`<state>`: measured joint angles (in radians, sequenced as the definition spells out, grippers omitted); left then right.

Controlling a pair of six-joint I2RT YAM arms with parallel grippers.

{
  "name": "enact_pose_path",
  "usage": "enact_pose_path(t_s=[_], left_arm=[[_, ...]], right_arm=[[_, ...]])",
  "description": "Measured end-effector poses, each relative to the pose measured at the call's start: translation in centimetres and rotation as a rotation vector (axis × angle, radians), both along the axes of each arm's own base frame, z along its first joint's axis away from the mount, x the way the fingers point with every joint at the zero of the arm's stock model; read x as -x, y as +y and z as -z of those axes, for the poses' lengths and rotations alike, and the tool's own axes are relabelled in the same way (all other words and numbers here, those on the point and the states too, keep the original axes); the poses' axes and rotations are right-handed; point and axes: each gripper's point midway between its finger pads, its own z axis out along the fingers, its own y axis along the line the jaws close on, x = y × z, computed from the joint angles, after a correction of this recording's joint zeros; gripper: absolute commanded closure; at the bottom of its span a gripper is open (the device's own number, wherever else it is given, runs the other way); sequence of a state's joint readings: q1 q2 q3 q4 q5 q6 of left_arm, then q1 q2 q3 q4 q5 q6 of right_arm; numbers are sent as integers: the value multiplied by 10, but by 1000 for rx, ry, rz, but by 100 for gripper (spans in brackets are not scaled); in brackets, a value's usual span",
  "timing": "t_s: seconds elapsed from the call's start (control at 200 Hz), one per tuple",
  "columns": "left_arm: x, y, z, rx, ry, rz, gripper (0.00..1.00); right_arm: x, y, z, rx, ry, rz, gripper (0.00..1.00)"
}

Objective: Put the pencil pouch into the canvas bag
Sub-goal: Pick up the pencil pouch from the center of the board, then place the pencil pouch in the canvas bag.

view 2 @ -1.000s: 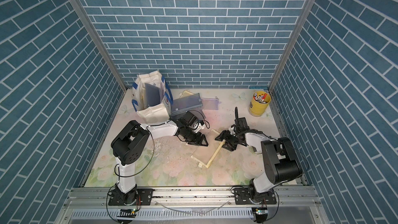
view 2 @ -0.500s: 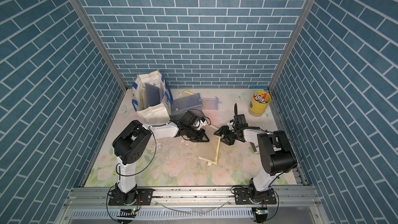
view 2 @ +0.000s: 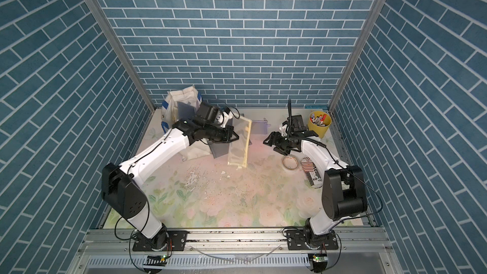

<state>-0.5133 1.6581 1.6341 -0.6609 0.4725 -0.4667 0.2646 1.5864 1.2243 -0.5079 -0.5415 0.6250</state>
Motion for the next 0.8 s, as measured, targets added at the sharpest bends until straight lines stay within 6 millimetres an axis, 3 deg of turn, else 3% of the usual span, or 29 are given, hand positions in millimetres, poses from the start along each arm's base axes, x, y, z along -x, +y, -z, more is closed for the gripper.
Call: enact_pose_path(t_s=[0.095, 0.23, 0.43, 0.605, 0.8], left_arm=[[-26, 48, -43, -21, -74, -119, 100], [-55, 115, -83, -80, -131, -284, 100], [-96, 200, -120, -123, -200, -499, 100], [-131, 238, -114, -158, -196, -596, 100], [-157, 244, -57, -222, -88, -590, 100]], right_arm=[[-7, 4, -24, 29, -52, -18, 28], [-14, 19, -51, 58, -109, -58, 28], [-18, 38, -58, 74, -101, -95, 29], [-15, 44, -57, 90, -83, -111, 29], [-18, 48, -70, 94, -103, -108, 29]])
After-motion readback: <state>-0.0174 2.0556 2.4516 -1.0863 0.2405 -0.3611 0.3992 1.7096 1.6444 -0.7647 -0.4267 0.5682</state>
